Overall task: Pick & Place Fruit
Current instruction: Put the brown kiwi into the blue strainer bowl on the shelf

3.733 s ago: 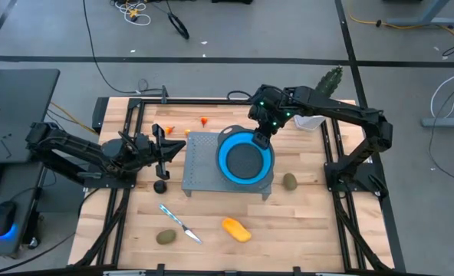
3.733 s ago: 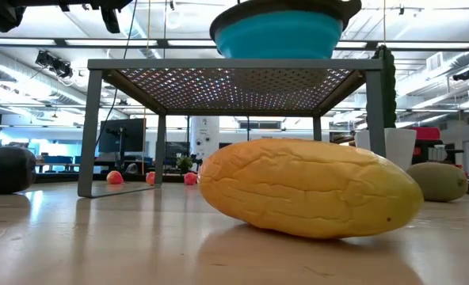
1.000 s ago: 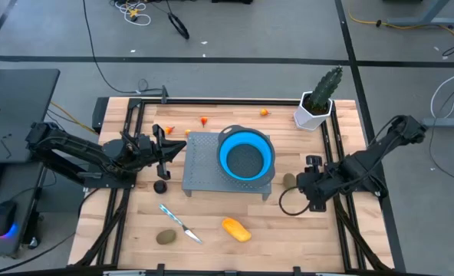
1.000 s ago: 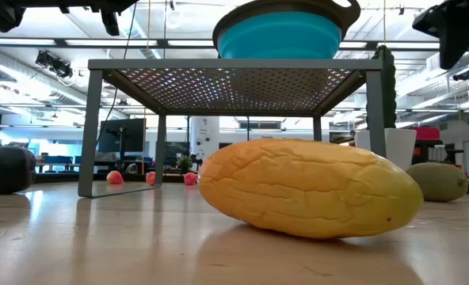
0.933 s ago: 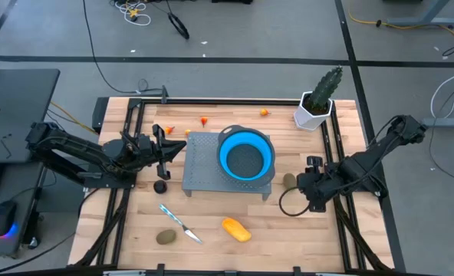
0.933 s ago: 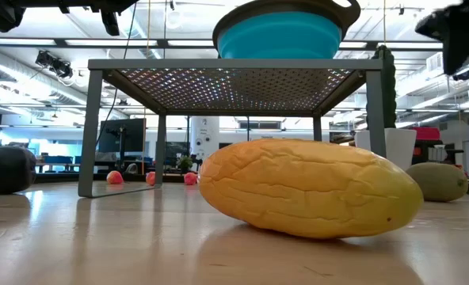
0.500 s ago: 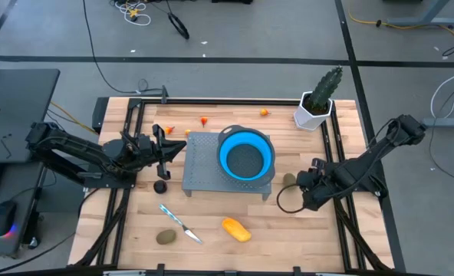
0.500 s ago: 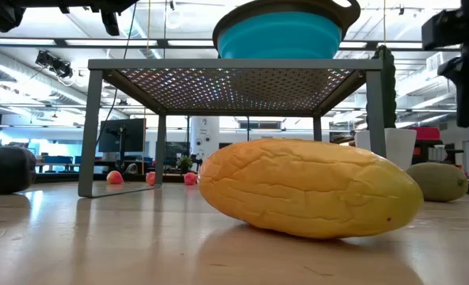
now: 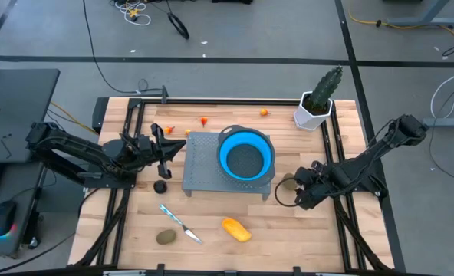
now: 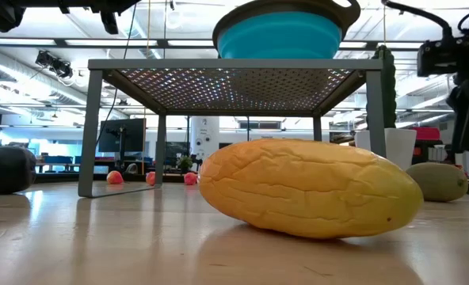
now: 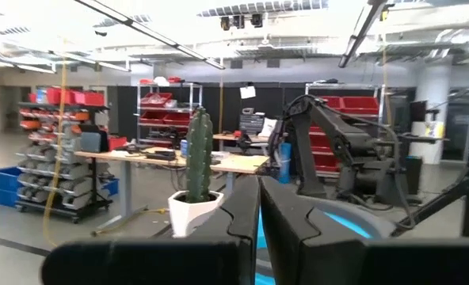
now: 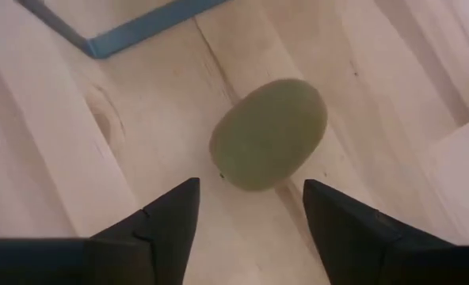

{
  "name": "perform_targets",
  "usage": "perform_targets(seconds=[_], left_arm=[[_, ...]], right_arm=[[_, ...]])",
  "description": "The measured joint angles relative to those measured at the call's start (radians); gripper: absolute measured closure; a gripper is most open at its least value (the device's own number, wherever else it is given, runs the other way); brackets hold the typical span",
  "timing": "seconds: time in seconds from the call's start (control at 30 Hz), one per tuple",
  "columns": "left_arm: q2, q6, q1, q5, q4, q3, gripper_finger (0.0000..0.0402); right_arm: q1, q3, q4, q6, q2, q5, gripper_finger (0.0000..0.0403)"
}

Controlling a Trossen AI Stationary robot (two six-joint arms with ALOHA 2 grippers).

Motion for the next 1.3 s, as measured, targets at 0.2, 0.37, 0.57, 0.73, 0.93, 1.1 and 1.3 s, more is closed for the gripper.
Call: perform_targets(seconds=[0.2, 0.37, 0.57, 0.73, 0.93, 1.1, 1.3], left_arm=[[0.0, 0.047, 0.0, -0.041, 0.026, 0.0, 0.038], [0.0, 0.094, 0.0, -0.056, 0.065, 0.0, 0.038], [0.0, 0.187, 0.0, -0.061, 0.144, 0.0, 0.038], [0.0, 0.288, 0.0, -0.063, 0.248, 0.0, 0.038], [-0.001, 0.354, 0.003, -0.062, 0.301, 0.0, 0.038], [-0.001, 0.359, 0.034, -0.057, 0.302, 0.0, 0.038], [0.0, 0.386, 0.094, -0.005, 0.355, 0.0, 0.038]], right_arm=[[-0.032, -0.002, 0.005, 0.011, 0.0, 0.074, 0.0114], [-0.042, -0.002, 0.022, 0.097, 0.0, 0.137, 0.0089], [-0.043, -0.043, 0.108, 0.169, 0.001, 0.155, 0.0073], [-0.043, -0.127, 0.231, 0.218, 0.001, 0.155, 0.0071], [-0.044, -0.155, 0.206, 0.302, 0.002, 0.188, 0.0071], [-0.044, -0.159, 0.208, 0.304, 0.006, 0.215, 0.0071], [-0.044, -0.197, 0.273, 0.305, 0.03, 0.211, 0.0071]])
